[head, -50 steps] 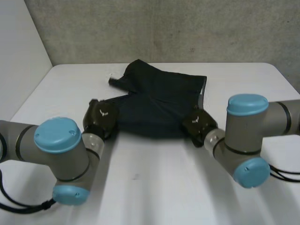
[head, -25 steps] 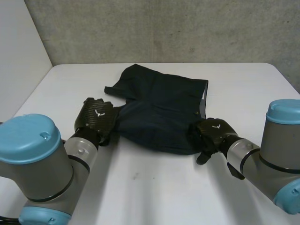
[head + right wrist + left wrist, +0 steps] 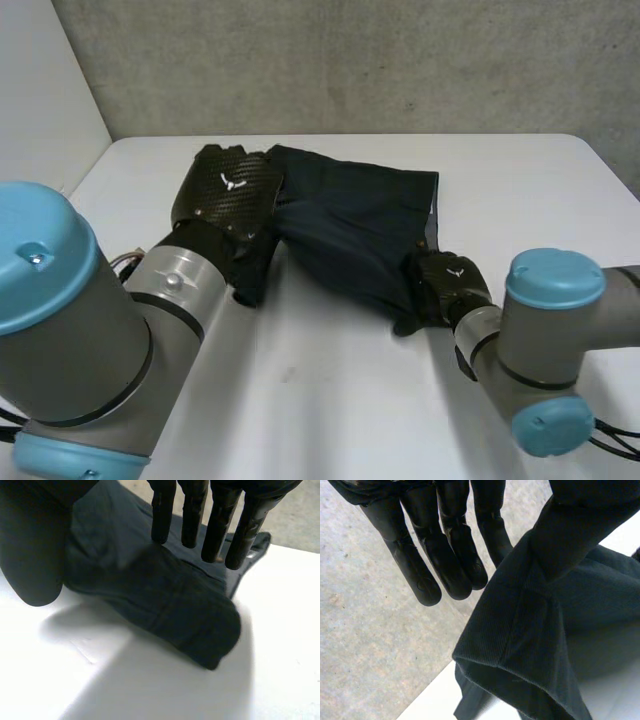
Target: Fold the shorts.
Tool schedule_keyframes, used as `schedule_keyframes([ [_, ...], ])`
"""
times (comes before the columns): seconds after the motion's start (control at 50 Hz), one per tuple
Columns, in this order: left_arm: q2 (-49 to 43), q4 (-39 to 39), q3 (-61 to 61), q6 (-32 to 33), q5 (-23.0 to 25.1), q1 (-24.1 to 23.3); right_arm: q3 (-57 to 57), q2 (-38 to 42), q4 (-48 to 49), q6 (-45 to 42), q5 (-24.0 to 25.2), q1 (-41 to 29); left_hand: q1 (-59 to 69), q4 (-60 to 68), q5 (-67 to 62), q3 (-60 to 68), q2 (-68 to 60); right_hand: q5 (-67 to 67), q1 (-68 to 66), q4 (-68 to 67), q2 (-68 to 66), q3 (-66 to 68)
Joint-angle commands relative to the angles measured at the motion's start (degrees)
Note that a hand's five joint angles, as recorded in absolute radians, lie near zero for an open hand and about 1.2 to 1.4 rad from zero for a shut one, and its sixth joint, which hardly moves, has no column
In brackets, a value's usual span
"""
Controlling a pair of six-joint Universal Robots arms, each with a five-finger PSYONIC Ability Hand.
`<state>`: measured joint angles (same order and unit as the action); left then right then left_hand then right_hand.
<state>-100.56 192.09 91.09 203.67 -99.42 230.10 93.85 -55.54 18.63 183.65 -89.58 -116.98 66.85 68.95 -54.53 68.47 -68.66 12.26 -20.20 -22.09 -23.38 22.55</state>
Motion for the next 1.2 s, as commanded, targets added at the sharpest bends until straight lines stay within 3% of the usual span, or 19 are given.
schedule_keyframes([
  [0.02,2.21,-1.01,-0.74,-1.34,-0.07,0.26,-1.48,1.23,0.18,-0.31,-2.26,-0.27,13.15,11.05,-15.47,11.53,-11.34,13.99,-16.06,-14.16,-12.88,13.71],
  [0.14,3.26,-1.19,0.05,-1.34,-0.07,0.88,-1.04,-3.07,1.06,-1.19,-1.38,1.93,13.15,11.05,-15.47,11.53,-11.34,41.46,-43.52,-41.62,-40.34,41.17],
  [0.18,3.53,-1.28,0.49,-1.26,-0.24,1.66,-0.69,-4.40,1.06,-4.08,0.02,3.42,13.15,11.05,-15.47,11.53,-11.34,57.69,-59.75,-57.85,-56.57,57.40],
  [0.34,3.97,-5.31,3.12,-1.17,-0.16,5.36,1.77,-6.86,-2.27,-24.19,11.88,8.26,13.15,11.05,-15.47,11.53,-11.34,57.74,-59.80,-57.91,-56.62,57.45],
  [0.48,3.53,-10.85,7.35,-0.64,0.19,6.50,1.16,-14.67,-24.29,-44.22,12.59,8.61,13.15,11.05,-15.47,11.53,-11.34,57.74,-59.80,-57.91,-56.62,57.45],
  [0.64,3.61,-26.82,11.83,2.69,0.46,5.81,4.31,-21.62,-46.09,-53.38,12.42,8.61,13.15,11.05,-15.47,11.53,-11.34,57.74,-59.80,-57.91,-56.62,57.45],
  [0.72,4.05,-32.11,12.89,5.85,1.51,4.67,5.90,-24.69,-56.82,-59.53,13.29,8.96,13.15,11.05,-15.47,11.53,-11.34,57.74,-59.80,-57.91,-56.62,57.45],
  [0.78,4.14,-32.13,12.71,6.92,1.78,3.78,5.47,-25.58,-59.75,-61.65,13.82,10.01,13.15,11.05,-15.47,11.53,-11.34,57.74,-59.80,-57.91,-56.62,57.45],
  [0.86,3.18,-28.89,10.00,7.09,1.69,3.52,4.41,-25.76,-57.92,-61.84,15.23,11.60,13.15,11.05,-15.47,11.53,-11.34,57.74,-59.80,-57.91,-56.62,57.45],
  [0.98,-3.67,-13.34,3.14,7.62,1.51,3.87,1.69,-22.51,-52.65,-57.63,15.14,12.65,13.15,11.05,-15.47,11.53,-11.34,57.74,-59.80,-57.91,-56.62,57.45],
  [1.1,-13.85,5.01,-5.98,12.52,1.86,4.39,0.28,-20.49,-45.62,-53.05,9.97,12.65,13.15,11.05,-15.47,11.53,-11.34,57.74,-59.80,-57.91,-56.62,57.45],
  [1.2,-23.70,14.18,-15.48,20.26,3.70,4.84,-0.07,-19.35,-38.59,-52.96,4.25,12.04,13.15,11.05,-15.47,11.53,-11.34,57.74,-59.80,-57.91,-56.62,57.45],
])
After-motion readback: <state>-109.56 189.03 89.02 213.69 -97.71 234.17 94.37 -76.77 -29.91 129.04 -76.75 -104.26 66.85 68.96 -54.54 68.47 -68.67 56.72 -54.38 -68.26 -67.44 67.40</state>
